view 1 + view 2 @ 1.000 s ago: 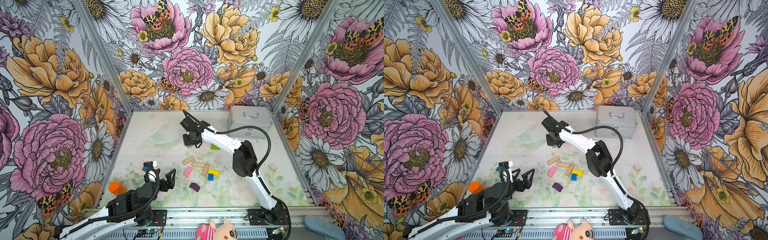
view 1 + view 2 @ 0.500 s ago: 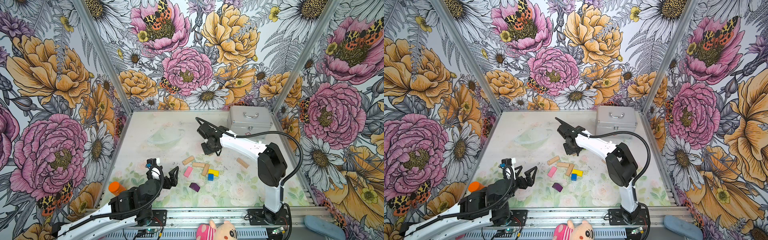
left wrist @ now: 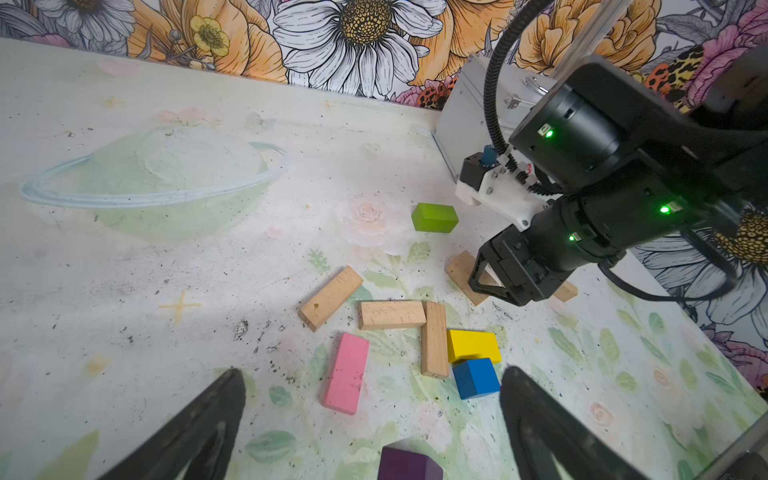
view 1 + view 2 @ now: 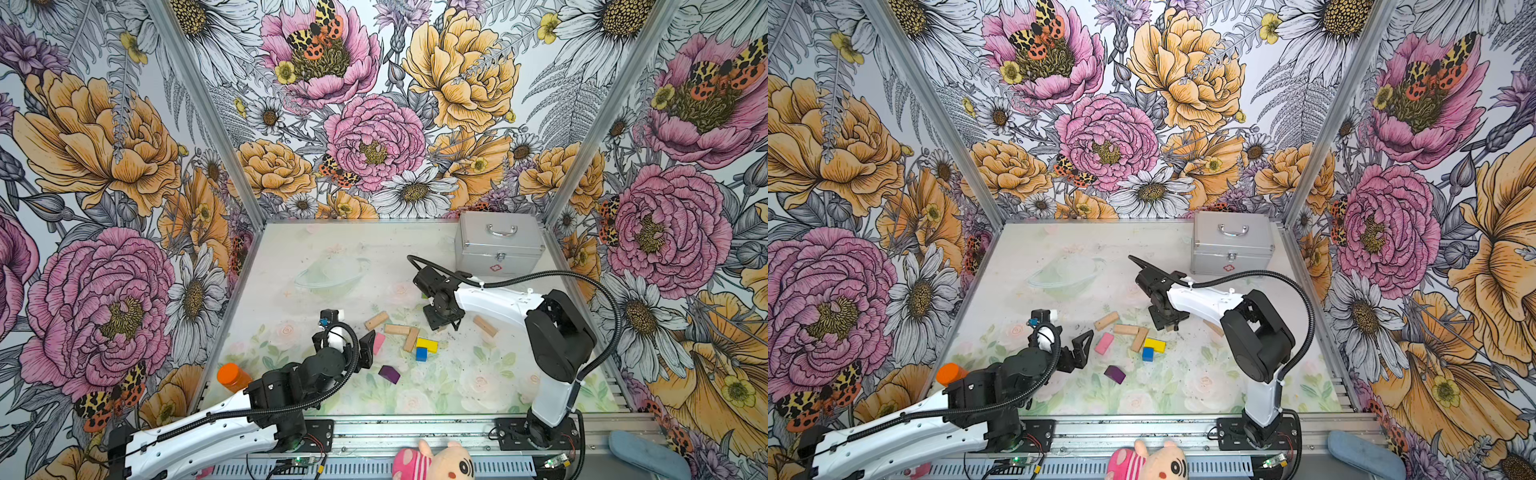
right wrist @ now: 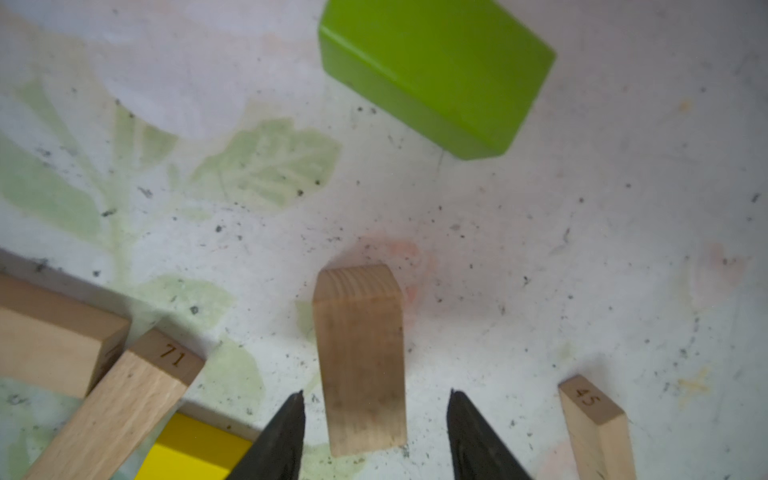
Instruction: Build the wood block tower
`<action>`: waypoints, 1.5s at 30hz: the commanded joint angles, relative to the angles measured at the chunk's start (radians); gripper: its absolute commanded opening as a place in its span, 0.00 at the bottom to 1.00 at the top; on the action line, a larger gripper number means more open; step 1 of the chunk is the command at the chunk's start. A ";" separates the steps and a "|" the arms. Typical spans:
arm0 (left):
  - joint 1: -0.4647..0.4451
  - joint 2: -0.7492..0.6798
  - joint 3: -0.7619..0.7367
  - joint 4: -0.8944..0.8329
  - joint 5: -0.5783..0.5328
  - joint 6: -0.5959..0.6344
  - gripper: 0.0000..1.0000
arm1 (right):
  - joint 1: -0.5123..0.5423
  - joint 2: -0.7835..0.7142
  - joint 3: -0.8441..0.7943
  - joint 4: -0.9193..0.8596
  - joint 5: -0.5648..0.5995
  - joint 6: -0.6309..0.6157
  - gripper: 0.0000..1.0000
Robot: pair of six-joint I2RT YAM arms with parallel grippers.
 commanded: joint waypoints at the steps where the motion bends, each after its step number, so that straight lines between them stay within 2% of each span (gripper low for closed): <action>1: 0.010 0.043 0.057 0.076 0.046 0.043 0.97 | -0.005 -0.092 -0.044 0.024 0.045 0.026 0.69; 8: 0.009 0.096 0.091 0.104 0.071 0.078 0.97 | -0.003 -0.197 -0.141 0.035 0.033 0.082 0.72; 12: 0.010 0.088 0.089 0.096 0.074 0.069 0.97 | 0.002 -0.244 -0.161 0.059 -0.005 0.095 0.79; 17: 0.008 0.064 0.083 0.078 0.074 0.049 0.97 | 0.019 -0.201 -0.165 0.080 -0.003 0.103 0.87; 26: 0.011 0.060 0.107 0.052 0.060 0.056 0.97 | 0.026 -0.106 -0.156 0.096 0.026 0.103 0.90; 37: 0.048 0.141 0.148 0.079 0.096 0.094 0.97 | -0.116 -0.101 -0.167 0.094 0.079 0.085 0.91; 45: 0.091 0.167 0.149 0.093 0.144 0.101 0.97 | -0.148 -0.130 -0.132 0.083 0.019 0.071 0.91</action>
